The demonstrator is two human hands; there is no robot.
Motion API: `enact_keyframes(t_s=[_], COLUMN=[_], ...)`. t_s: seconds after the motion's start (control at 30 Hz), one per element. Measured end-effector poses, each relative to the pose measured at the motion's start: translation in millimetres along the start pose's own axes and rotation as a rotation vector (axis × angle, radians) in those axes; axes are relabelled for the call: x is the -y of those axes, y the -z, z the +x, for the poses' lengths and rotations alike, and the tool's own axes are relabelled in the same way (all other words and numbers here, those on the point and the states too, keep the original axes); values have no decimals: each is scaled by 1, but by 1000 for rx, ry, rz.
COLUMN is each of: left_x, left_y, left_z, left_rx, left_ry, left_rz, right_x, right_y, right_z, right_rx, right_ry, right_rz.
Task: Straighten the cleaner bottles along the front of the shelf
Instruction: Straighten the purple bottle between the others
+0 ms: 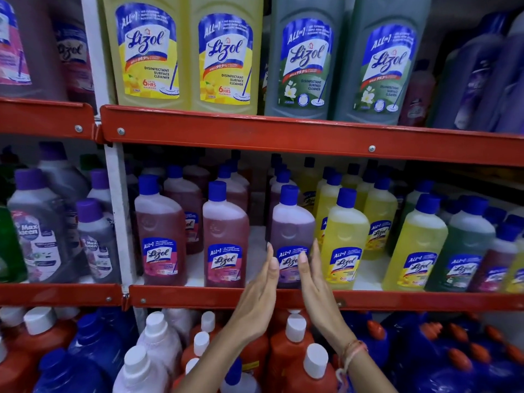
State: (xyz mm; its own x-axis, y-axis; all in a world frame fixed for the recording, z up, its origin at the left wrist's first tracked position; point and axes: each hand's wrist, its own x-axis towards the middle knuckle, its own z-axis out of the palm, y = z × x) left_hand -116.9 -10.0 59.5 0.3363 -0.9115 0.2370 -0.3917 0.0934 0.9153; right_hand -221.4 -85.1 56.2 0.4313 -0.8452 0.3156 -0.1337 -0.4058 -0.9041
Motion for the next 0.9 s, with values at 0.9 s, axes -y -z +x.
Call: enact_keyframes(t_s=[0.9], left_x=[2], left_y=[-24], left_z=[-4], left_rx=[-298], left_ry=[-117], left_rz=[73], right_x=[-18], right_y=[51], right_z=[0], right_rx=[-288], right_ry=[85], right_rz=[31])
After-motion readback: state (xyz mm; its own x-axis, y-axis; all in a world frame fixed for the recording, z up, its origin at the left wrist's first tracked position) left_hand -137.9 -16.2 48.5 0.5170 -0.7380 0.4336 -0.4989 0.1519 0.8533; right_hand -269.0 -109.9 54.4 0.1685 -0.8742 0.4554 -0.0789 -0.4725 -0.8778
